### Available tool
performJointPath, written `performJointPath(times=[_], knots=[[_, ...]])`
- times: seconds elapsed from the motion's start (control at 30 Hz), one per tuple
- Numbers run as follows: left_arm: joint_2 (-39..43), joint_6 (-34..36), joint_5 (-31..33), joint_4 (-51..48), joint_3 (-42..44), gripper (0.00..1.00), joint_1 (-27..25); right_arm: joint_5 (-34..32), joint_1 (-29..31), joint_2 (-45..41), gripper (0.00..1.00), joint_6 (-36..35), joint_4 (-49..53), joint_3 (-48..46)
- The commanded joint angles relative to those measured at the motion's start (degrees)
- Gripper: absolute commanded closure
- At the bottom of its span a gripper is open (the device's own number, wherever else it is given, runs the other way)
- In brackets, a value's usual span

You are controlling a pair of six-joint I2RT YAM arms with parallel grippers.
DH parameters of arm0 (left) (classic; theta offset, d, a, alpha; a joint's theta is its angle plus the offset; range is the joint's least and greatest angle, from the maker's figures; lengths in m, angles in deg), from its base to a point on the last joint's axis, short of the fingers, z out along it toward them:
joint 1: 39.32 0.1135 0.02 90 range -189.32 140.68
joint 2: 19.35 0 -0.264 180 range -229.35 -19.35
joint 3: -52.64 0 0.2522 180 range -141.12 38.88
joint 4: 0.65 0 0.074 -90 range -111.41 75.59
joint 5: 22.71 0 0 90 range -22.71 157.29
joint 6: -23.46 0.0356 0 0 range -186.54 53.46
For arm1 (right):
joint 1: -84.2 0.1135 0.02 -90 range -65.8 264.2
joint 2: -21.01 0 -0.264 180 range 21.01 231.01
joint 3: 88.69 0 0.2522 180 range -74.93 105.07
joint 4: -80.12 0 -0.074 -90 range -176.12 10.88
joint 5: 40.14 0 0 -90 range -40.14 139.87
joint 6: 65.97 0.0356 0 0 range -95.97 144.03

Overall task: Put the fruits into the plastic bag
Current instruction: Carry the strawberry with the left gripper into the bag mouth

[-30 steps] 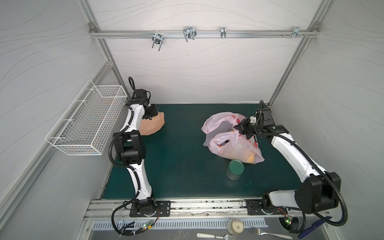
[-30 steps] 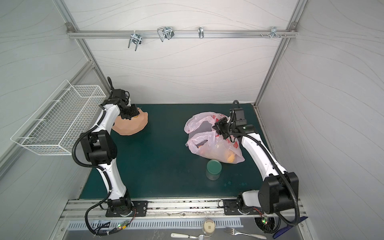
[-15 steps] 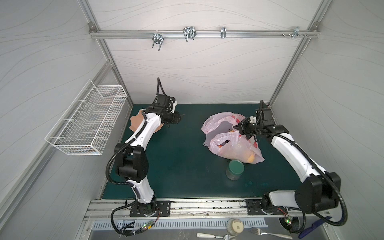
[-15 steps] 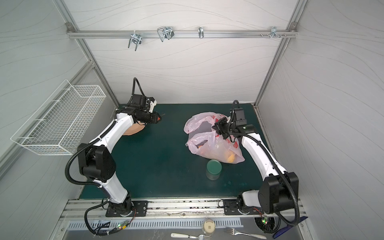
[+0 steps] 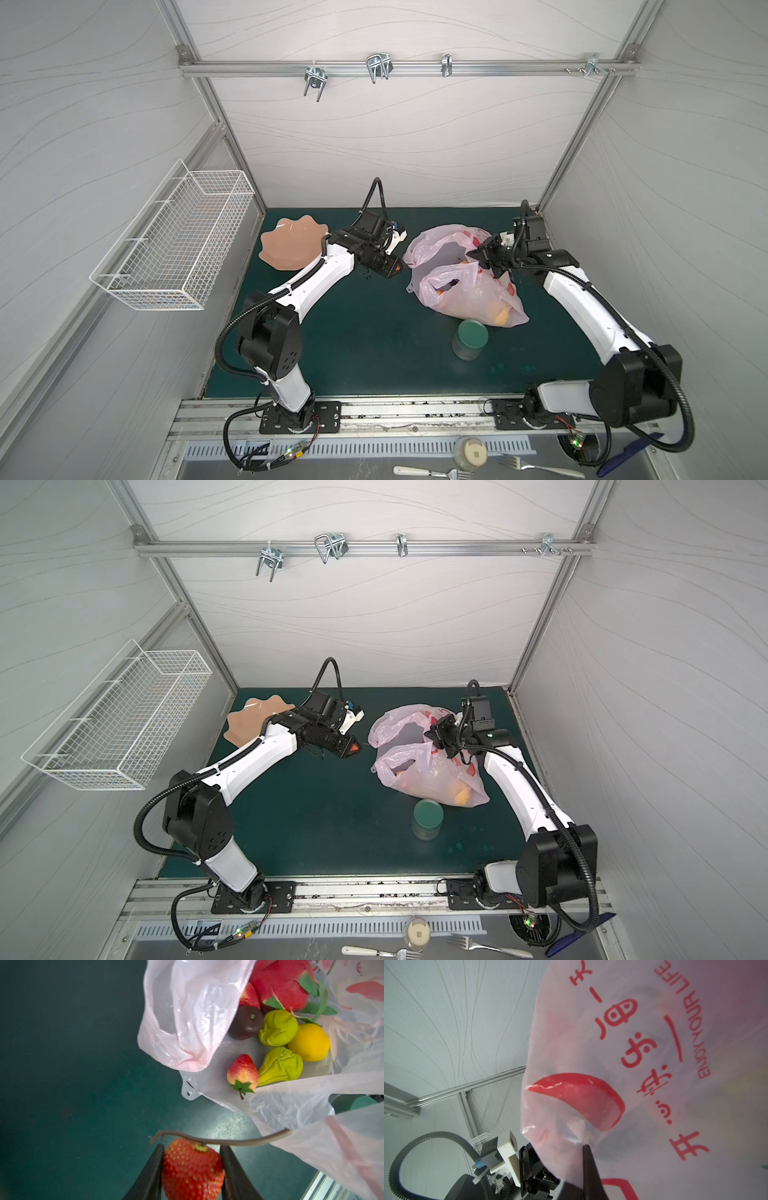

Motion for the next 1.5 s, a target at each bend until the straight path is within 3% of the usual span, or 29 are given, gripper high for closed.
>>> performJointPath(times=[0.0,0.27,0.57,1.0,1.13,1.3,1.47], knots=[[-2.3,1.6,-1.3,-0.2,-2.5,0.81,-2.2,0.6,-0.4,-1.5,1.0,-0.7,0.5,1.5],[-9.9,0.2,-0.6,0.0,-8.7,0.81,-7.1,0.8,-0.5,-2.0,1.0,-0.5,0.6,1.2],[-22.1,-3.1,-3.2,-1.0,-23.2,0.81,-10.2,0.4,-0.5,-3.0,1.0,0.0,0.3,0.1],[-37.9,-16.7,-9.1,1.9,-43.2,0.76,-14.9,0.8,-0.5,-2.9,1.0,0.6,-1.0,-0.7],[-39.7,-21.7,-10.5,5.2,-43.5,0.64,-15.3,0.8,-0.5,-3.0,1.0,0.6,-1.1,-0.7],[-35.7,-24.6,-10.3,9.3,-37.2,0.29,-15.3,1.1,-1.2,-3.5,1.0,0.4,-1.0,-1.2],[-30.2,-24.5,-9.1,10.1,-31.2,0.19,-14.2,1.4,-1.9,-4.1,1.0,0.5,-1.0,-1.7]])
